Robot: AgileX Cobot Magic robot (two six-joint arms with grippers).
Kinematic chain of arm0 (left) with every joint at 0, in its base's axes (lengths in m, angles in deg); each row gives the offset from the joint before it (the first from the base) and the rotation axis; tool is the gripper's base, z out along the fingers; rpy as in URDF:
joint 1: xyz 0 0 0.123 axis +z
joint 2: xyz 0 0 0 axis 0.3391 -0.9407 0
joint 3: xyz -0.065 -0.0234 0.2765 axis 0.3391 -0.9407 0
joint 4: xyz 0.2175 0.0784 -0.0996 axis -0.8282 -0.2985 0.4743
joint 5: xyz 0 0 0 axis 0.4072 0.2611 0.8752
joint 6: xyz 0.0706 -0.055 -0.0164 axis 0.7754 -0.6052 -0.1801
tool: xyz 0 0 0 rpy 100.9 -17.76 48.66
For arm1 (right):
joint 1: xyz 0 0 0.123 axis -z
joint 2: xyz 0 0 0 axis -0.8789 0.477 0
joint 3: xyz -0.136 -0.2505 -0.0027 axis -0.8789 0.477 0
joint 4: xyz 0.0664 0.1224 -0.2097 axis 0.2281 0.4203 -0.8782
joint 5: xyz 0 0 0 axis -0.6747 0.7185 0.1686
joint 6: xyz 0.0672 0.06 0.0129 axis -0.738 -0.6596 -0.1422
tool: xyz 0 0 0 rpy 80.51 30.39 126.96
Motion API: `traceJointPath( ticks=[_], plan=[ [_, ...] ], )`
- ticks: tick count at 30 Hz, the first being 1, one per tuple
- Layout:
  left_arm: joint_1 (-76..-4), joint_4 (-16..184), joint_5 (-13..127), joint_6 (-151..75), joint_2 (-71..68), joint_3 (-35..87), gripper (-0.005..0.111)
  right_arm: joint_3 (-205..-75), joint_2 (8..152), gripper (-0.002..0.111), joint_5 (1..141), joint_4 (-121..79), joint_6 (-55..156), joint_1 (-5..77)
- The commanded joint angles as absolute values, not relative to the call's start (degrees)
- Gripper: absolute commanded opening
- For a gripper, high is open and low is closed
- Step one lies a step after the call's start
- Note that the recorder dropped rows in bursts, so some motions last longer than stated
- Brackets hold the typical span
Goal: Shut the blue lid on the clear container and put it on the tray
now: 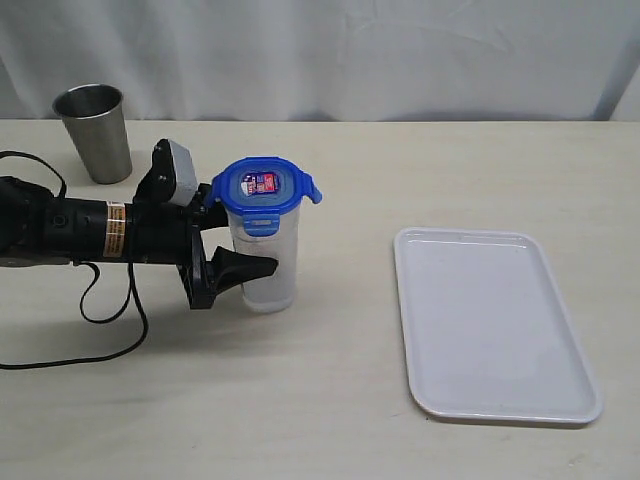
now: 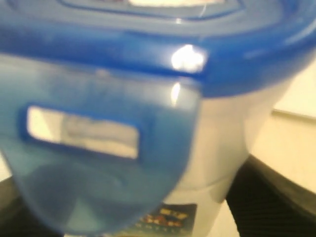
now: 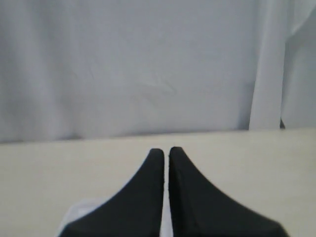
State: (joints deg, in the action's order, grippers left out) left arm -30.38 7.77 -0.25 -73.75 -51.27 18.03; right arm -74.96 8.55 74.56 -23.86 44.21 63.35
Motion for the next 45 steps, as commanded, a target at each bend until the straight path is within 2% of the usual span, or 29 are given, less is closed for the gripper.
traceJointPath(
  ticks=[1, 4, 7, 14, 19, 23, 27, 32, 34, 38, 45],
  plan=[
    [-30.2, 6.9, 0.4, -73.3, -51.2, 17.3, 0.0, -74.8, 8.3, 0.005, 60.5, -24.1, 44.7, 63.4],
    [-30.2, 6.9, 0.4, -73.3, -51.2, 17.3, 0.0, -74.8, 8.3, 0.005, 49.3, -22.7, 42.7, 63.4],
    [-30.2, 6.9, 0.4, -73.3, -51.2, 17.3, 0.0, -74.8, 8.3, 0.005, 40.8, -19.4, 27.8, 63.4],
    [-30.2, 6.9, 0.3, -73.3, -51.2, 17.3, 0.0, -81.6, 13.0, 0.005, 44.1, -42.1, 11.0, 63.4],
    [-30.2, 6.9, 0.1, -73.3, -51.2, 17.3, 0.0, -94.3, 26.4, 0.006, 51.6, -55.8, -0.1, 63.4],
    [-30.2, 6.9, 0.2, -73.2, -51.2, 17.3, 0.0, -104.3, 37.6, 0.02, 58.2, -67.6, -6.8, 63.4],
    [-30.2, 6.9, 0.2, -73.1, -51.2, 17.3, 0.0, -113.2, 49.9, 0.036, 75.6, -72.5, -8.4, 63.4],
    [-30.2, 7.3, 0.2, -72.3, -51.2, 17.3, 0.0, -125.1, 66.0, 0.037, 96.0, -75.1, -6.8, 63.5],
    [-30.2, 7.5, 0.2, -72.3, -51.2, 17.3, 0.0, -129.4, 71.5, 0.037, 102.0, -68.9, -2.4, 63.4],
    [-30.2, 8.0, 0.2, -72.2, -51.2, 17.3, 0.0, -139.7, 83.3, 0.037, 113.9, -31.9, 33.4, 63.6],
    [-30.2, 8.0, 0.2, -72.2, -51.2, 17.3, 0.0, -147.1, 95.8, 0.038, 121.9, 22.5, 80.8, 63.3]
  ],
)
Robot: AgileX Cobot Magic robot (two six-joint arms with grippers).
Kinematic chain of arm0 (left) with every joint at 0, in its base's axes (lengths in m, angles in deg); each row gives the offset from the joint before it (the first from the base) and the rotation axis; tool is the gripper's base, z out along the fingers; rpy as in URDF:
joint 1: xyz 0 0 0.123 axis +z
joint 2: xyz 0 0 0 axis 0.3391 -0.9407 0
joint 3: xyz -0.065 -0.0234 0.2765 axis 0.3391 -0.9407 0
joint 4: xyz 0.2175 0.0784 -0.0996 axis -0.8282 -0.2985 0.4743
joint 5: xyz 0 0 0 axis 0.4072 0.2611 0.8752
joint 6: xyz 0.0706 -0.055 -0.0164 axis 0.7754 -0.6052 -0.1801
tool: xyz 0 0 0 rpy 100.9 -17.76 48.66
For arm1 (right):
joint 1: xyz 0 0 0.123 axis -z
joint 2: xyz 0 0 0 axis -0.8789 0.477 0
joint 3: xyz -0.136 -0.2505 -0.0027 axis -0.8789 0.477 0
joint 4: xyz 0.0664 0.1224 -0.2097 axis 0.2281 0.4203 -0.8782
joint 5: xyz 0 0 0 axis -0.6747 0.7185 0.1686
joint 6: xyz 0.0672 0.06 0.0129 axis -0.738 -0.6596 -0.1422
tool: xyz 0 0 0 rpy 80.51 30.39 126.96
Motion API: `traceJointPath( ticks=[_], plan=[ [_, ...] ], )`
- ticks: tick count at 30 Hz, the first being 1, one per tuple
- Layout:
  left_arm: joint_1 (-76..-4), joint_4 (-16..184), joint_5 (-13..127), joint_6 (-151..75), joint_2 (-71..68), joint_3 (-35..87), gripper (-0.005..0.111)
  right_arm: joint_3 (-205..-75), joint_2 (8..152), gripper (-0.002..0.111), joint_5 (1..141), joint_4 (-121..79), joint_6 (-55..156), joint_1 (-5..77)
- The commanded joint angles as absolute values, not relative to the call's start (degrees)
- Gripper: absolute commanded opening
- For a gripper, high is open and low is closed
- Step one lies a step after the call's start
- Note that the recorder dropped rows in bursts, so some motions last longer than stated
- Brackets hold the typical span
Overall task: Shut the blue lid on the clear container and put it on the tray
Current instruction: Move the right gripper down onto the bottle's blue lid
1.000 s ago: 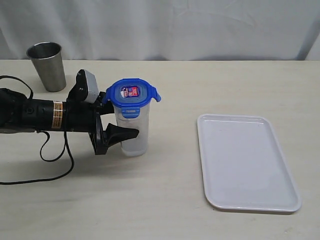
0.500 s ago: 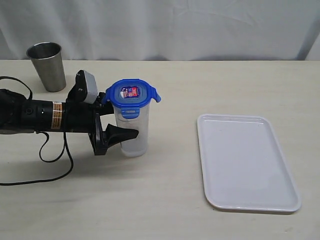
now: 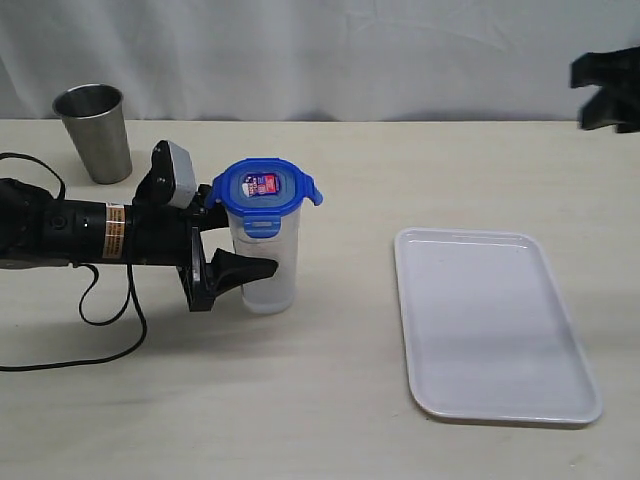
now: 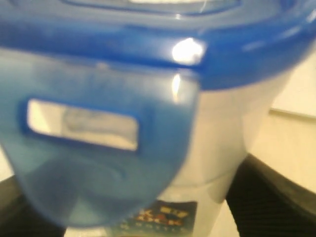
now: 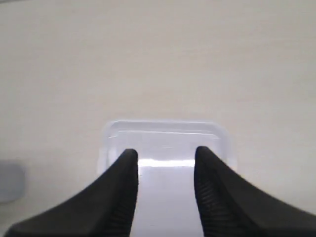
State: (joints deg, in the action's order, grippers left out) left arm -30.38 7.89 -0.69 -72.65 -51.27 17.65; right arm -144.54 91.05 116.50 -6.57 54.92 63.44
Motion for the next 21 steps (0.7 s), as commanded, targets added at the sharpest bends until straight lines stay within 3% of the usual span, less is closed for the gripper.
traceJointPath(
  ticks=[1, 4, 12, 21],
  plan=[
    [-30.2, 8.0, 0.2, -72.2, -51.2, 17.3, 0.0, -147.1, 96.9, 0.041, 124.6, 30.2, 87.6, 63.3],
    [-30.2, 8.0, 0.3, -72.2, -51.2, 17.3, 0.0, -147.3, 98.5, 0.046, 126.9, 38.4, 96.7, 60.1],
    [-30.2, 8.0, 0.8, -72.2, -51.2, 17.3, 0.0, -151.4, 100.8, 0.047, 118.0, 22.3, 81.8, 46.3],
    [-30.2, 8.0, 0.5, -72.2, -51.2, 17.3, 0.0, -159.7, 110.6, 0.048, 125.5, 20.2, 75.5, 41.8]
  ],
)
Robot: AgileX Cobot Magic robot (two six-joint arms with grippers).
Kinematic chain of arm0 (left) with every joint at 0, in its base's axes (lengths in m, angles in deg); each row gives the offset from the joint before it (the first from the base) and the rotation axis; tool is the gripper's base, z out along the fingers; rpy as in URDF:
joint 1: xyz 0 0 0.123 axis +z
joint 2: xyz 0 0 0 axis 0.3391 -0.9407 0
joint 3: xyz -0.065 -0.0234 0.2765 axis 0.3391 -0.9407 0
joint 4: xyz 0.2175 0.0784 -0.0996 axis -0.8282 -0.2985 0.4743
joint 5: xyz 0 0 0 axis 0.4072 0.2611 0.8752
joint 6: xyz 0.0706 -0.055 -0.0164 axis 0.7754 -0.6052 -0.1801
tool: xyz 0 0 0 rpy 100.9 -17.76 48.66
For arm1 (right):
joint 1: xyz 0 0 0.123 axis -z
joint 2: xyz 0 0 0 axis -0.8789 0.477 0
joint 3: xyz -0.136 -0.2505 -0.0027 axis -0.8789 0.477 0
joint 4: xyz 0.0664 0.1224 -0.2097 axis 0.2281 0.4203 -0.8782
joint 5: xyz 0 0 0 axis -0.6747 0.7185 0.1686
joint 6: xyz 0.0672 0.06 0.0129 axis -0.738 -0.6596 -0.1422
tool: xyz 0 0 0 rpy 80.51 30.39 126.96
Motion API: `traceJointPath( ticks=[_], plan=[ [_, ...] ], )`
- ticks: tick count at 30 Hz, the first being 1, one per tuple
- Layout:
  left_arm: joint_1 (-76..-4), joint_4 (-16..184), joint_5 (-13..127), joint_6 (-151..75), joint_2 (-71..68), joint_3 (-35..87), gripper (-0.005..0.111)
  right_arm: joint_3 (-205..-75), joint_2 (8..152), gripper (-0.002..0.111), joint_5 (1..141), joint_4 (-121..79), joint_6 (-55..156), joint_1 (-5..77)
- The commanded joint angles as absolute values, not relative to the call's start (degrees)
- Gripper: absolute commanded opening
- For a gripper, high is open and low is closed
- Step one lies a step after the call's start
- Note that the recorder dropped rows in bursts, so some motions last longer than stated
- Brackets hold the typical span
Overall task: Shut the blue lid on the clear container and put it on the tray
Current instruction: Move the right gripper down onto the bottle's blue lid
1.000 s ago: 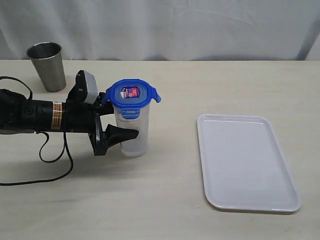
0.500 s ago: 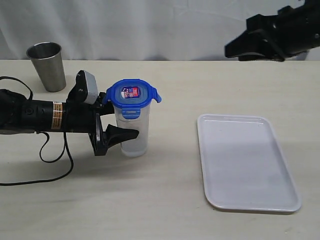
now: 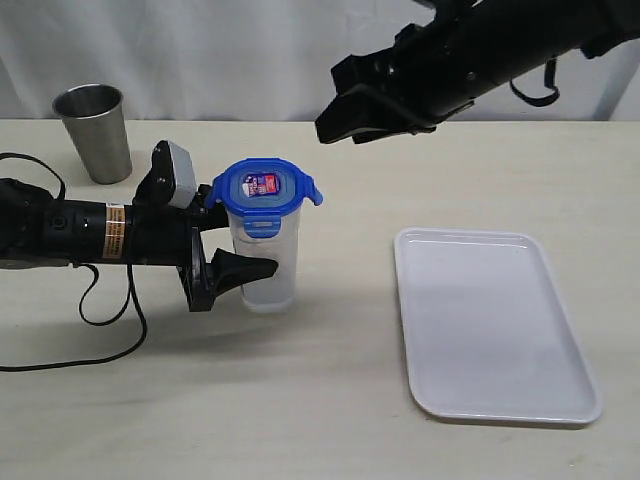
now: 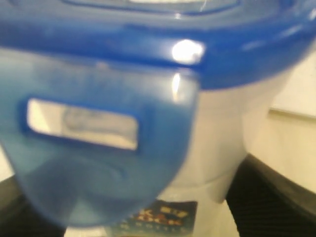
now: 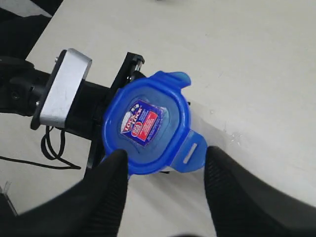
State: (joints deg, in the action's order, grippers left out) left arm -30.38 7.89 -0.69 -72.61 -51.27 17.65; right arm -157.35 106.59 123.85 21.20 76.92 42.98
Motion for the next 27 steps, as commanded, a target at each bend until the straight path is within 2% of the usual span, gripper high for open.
traceJointPath(
  ticks=[1, 21, 27],
  plan=[
    [-30.2, 8.0, 0.5, -72.2, -51.2, 17.3, 0.0, -160.1, 111.7, 0.048, 125.5, 20.2, 75.3, 41.5],
    [-30.2, 8.4, 0.3, -72.2, -51.2, 17.3, 0.0, -161.9, 118.8, 0.047, 125.0, 20.7, 70.0, 40.0],
    [-30.2, 8.4, 0.0, -72.2, -51.2, 17.3, 0.0, -161.9, 120.3, 0.043, 125.0, 20.8, 70.5, 40.0]
  ],
)
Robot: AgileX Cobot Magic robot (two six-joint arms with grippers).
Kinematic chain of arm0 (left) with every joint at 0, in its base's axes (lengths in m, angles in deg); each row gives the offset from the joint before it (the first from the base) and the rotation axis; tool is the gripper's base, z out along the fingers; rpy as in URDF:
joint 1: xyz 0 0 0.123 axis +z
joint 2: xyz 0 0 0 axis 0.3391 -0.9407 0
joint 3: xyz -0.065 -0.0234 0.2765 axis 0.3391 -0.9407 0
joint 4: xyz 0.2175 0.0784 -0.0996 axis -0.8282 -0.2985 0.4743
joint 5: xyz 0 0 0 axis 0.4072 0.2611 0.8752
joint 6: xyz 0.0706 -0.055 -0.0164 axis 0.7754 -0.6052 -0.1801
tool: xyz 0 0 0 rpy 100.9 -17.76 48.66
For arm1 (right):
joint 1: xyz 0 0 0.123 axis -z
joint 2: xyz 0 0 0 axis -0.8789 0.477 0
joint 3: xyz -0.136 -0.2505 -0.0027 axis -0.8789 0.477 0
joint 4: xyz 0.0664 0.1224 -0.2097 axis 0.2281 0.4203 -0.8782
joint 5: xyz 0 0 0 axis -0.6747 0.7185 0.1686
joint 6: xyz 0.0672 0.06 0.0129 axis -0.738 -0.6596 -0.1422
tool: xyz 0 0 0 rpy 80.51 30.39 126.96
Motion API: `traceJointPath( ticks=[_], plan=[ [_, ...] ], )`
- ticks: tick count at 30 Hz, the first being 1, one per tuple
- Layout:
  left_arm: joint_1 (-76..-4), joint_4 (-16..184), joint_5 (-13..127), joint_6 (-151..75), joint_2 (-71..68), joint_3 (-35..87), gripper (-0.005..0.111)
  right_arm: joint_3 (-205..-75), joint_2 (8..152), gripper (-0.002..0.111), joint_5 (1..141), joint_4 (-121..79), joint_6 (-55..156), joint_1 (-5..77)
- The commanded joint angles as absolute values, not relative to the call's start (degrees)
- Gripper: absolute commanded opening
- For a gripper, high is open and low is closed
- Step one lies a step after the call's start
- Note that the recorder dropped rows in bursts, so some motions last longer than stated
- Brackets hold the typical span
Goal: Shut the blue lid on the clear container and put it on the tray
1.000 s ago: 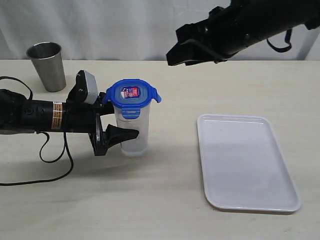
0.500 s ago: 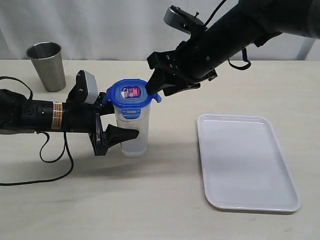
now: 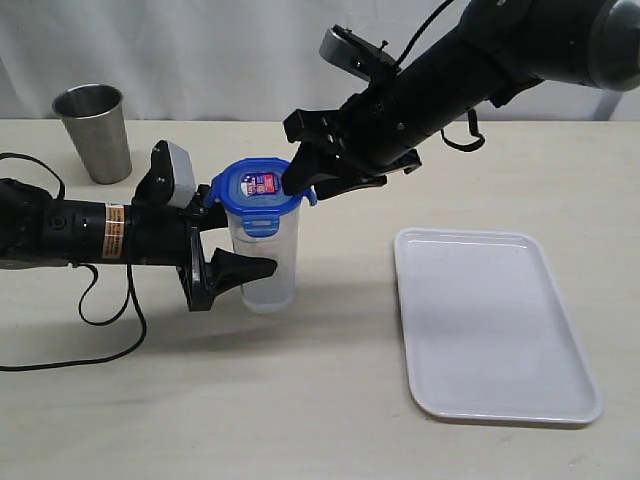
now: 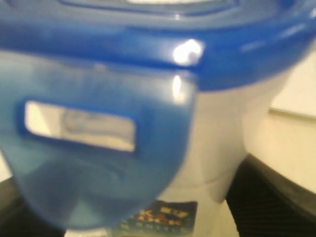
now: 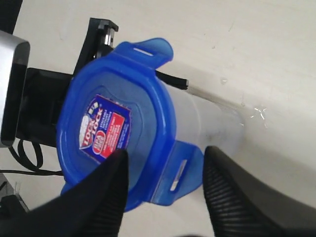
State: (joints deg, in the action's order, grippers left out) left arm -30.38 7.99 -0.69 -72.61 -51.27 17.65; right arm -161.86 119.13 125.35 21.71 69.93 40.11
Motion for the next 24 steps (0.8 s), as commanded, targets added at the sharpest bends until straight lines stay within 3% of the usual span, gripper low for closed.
traceJointPath(
  ticks=[1, 24],
  plan=[
    [-30.2, 8.4, 0.0, -72.2, -51.2, 17.3, 0.0, -161.9, 120.4, 0.043, 125.0, 21.4, 71.0, 40.0],
    [-30.4, 8.4, 0.0, -72.2, -51.2, 17.3, 0.0, -161.9, 126.2, 0.042, 131.3, 25.0, 73.6, 40.0]
  ],
)
